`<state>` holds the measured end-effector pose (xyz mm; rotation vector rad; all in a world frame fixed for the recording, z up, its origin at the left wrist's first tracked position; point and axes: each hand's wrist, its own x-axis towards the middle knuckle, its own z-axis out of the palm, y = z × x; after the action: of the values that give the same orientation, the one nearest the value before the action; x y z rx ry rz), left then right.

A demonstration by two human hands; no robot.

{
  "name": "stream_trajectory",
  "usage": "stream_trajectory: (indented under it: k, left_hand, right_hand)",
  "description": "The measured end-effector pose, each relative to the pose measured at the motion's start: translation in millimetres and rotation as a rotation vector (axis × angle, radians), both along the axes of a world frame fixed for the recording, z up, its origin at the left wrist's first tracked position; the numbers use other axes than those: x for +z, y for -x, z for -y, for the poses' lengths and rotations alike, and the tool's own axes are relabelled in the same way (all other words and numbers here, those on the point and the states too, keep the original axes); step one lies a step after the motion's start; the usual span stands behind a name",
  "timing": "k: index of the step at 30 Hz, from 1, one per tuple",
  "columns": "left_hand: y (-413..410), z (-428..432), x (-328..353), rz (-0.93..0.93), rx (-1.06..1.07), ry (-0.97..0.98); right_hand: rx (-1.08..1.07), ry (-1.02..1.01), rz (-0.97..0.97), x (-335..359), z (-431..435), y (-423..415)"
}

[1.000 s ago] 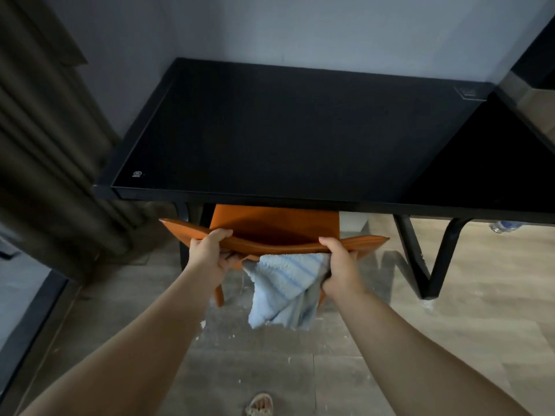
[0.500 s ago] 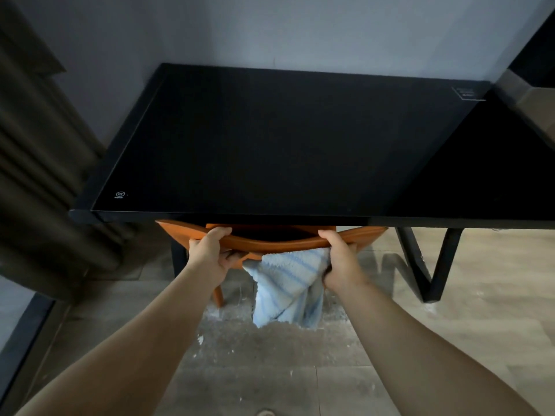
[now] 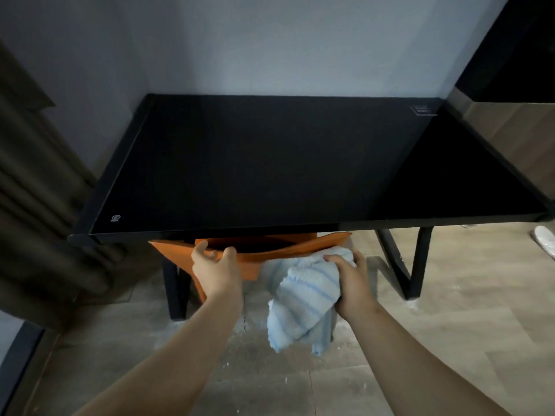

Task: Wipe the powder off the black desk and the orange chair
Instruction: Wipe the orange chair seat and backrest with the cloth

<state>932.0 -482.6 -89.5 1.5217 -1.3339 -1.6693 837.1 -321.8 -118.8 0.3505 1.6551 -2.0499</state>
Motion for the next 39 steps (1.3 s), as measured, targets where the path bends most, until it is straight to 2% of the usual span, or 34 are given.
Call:
stream_trajectory:
  k: [5, 11, 14, 18, 23, 31, 35, 39]
  left_hand:
    - [26.6, -26.8, 26.0, -0.004, -0.314, 0.107]
    - [87.9, -89.0, 56.0, 0.061, -0.766, 0.040]
    - [119.7, -135.4, 71.9, 0.040, -1.015, -0.003]
    - [163.9, -203.0, 83.1, -0.018, -1.235, -0.043]
    - [226.5, -292.6, 97.8, -0.073, -1.352, -0.037]
    - [318.0, -411.7, 113.1, -0.153, -1.274, 0.214]
    - [363.6, -435.6, 121.6, -0.237, -1.291, 0.193]
    - [421.9, -455.2, 126.9, -0.344, -1.419, 0.128]
  right_hand:
    - [-0.038, 0.015, -0.054, 18.2, -32.7, 4.6]
    - [0.014, 0.069, -0.170, 48.4, -80.7, 31.0]
    - [0.003, -0.006, -0.300, 69.3, -116.4, 50.5]
    - [-0.016, -0.028, -0.362, 93.3, -176.0, 92.6]
    - [-0.060, -0.088, -0.399, 117.6, -266.2, 152.3]
    - [-0.157, -0.225, -0.438, 143.2, -385.7, 227.5]
    - [-0.197, -0.248, -0.476, 156.5, -423.6, 269.2]
    - [-0.212, -0.221, -0.462, 167.8, -445.0, 323.4]
